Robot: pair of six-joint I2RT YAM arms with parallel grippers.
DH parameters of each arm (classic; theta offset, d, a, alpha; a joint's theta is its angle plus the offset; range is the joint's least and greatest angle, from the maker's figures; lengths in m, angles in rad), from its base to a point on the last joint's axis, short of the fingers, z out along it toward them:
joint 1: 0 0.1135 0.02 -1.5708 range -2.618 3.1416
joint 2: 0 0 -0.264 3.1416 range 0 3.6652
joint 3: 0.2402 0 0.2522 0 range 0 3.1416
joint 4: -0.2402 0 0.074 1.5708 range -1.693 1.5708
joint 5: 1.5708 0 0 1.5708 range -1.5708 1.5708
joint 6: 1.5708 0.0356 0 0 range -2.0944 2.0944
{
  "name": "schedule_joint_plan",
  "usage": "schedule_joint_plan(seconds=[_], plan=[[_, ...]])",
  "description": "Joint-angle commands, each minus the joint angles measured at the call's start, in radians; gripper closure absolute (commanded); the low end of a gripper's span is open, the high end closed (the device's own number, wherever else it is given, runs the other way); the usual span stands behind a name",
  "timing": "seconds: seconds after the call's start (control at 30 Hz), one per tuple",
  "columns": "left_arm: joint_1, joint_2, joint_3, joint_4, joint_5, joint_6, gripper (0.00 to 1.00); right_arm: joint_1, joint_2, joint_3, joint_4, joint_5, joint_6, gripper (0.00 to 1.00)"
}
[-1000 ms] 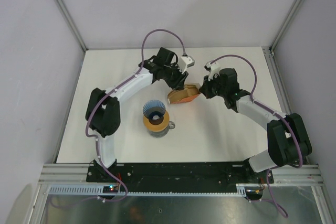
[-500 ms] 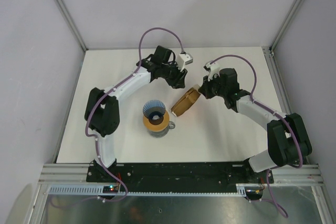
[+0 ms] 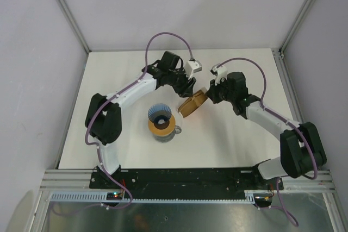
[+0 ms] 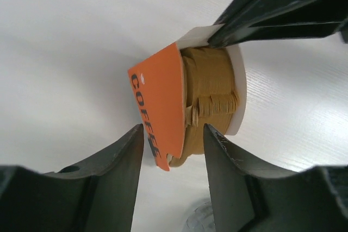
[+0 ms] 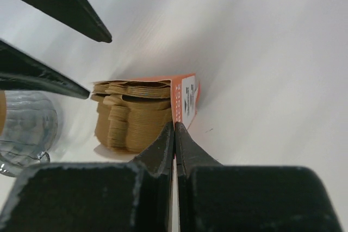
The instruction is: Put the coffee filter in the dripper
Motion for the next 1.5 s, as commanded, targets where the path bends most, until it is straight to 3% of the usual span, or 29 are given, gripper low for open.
schedule_joint_plan(seconds=[0.0, 0.23, 0.5, 0.67, 0.73, 1.07, 1.47], plan=[[0.004, -0.043, 0.040, 0.023, -0.007, -0.021, 0.48, -0.009, -0.117, 0.006, 0.036, 0.055, -0.022, 1.00], [0.006, -0.090, 0.032, 0.023, 0.002, -0.020, 0.48, -0.121, -0.157, 0.005, -0.008, 0.039, 0.076, 1.00], [0.005, -0.093, -0.013, 0.023, 0.028, 0.029, 0.55, -0.216, -0.191, 0.005, -0.001, -0.106, 0.123, 1.00], [-0.012, -0.076, -0.006, 0.023, 0.086, 0.052, 0.71, -0.242, -0.205, 0.005, 0.025, -0.191, 0.144, 1.00], [-0.022, -0.075, -0.004, 0.027, 0.103, 0.063, 0.73, -0.249, -0.211, 0.005, 0.028, -0.206, 0.165, 1.00], [-0.068, -0.120, -0.089, 0.111, 0.057, 0.105, 0.71, -0.251, -0.244, 0.004, 0.005, -0.213, 0.193, 1.00], [-0.075, -0.115, -0.045, 0.129, 0.011, 0.105, 0.62, -0.251, -0.244, 0.005, -0.002, -0.228, 0.182, 1.00]])
